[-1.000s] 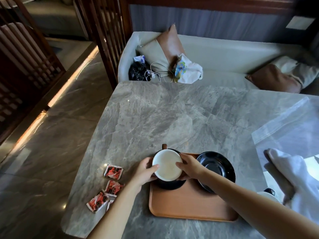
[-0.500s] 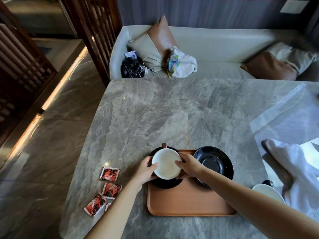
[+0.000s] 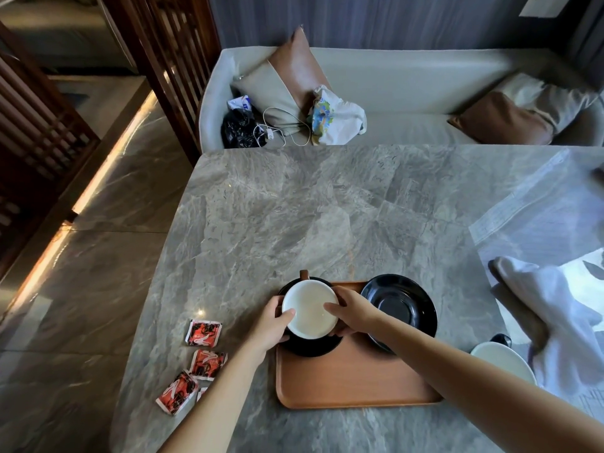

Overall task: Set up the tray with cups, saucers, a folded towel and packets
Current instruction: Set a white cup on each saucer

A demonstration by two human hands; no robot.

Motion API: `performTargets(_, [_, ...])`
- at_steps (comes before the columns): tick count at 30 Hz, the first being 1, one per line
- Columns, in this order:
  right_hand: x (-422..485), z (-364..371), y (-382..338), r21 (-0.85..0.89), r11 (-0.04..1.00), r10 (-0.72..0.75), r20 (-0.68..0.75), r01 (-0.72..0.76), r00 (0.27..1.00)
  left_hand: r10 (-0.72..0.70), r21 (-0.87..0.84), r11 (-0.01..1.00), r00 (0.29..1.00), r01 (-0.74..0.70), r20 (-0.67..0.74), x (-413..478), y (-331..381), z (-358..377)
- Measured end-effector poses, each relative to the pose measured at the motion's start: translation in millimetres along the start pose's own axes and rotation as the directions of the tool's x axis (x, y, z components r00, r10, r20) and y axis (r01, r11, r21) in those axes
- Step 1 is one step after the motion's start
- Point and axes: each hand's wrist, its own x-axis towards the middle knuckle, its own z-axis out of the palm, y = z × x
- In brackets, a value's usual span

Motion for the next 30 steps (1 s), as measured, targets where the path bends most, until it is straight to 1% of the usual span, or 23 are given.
performTargets(3, [-1.7,-0.6,3.2,-0.069,0.997,-0.043,-0.068,0.039,0.997,0.026,0.041,0.999,0.999,-0.025,-0.033,0.0,1.2,3.0])
performTargets(5, [-3.8,-1.8,7.7,-0.12,0.988,-0.108,-0.12,0.093,0.987,0.087,0.068,0.994,0.994,-0.082,-0.071,-1.3,3.6,6.9])
performTargets(7, [-9.6,-3.1,11.3,-0.18,0.969,-0.2,-0.163,0.17,0.966,0.177,0.153,0.975,0.977,-0.159,-0.115,-4.4,7.5,11.5])
performTargets(8, [-13.3,-3.7,13.1,-0.224,0.95,-0.259,-0.183,0.216,0.948,0.229,0.244,0.951,0.964,-0.192,-0.135,-5.6,9.3,13.8])
performTargets(9, [-16.9,-4.9,15.2,-0.289,0.922,-0.321,-0.201,0.257,0.925,0.29,0.373,0.902,0.945,-0.218,-0.15,-6.9,11.3,16.0])
performTargets(11, [-25.0,-9.6,19.5,-0.461,0.842,-0.411,-0.213,0.28,0.886,0.429,0.637,0.73,0.891,-0.247,-0.146,-8.1,17.3,22.6])
performTargets(12, [-29.9,-13.1,21.8,-0.533,0.801,-0.435,-0.204,0.273,0.877,0.48,0.712,0.653,0.868,-0.257,-0.126,-9.0,21.4,28.0])
performTargets(13, [-34.9,-17.3,24.1,-0.584,0.767,-0.449,-0.189,0.267,0.873,0.511,0.753,0.6,0.854,-0.27,-0.101,-10.9,26.1,35.3])
performTargets(15, [-45.8,-28.3,30.3,-0.645,0.721,-0.455,-0.167,0.253,0.875,0.546,0.784,0.537,0.837,-0.311,-0.042,-16.0,34.2,54.1])
performTargets(17, [-58.1,-43.2,38.4,-0.682,0.692,-0.459,-0.164,0.236,0.873,0.554,0.796,0.495,0.832,-0.349,0.02,-22.4,38.7,75.7])
performTargets(20, [-75.9,-73.1,58.0,-0.707,0.678,-0.447,-0.182,0.199,0.876,0.532,0.781,0.482,0.841,-0.397,0.099,-30.9,45.1,112.4])
performTargets(22, [-87.0,-92.6,75.4,-0.702,0.692,-0.426,-0.209,0.169,0.88,0.519,0.77,0.476,0.843,-0.425,0.144,-36.8,48.0,138.4])
performTargets(27, [-114.0,-139.7,126.3,-0.634,0.767,-0.325,-0.249,0.1,0.912,0.483,0.718,0.468,0.83,-0.515,0.28,-46.1,47.2,205.5])
performTargets(30, [-130.1,-160.4,158.6,-0.579,0.813,-0.265,-0.275,0.061,0.924,0.416,0.67,0.519,0.841,-0.531,0.345,-46.4,42.6,241.6])
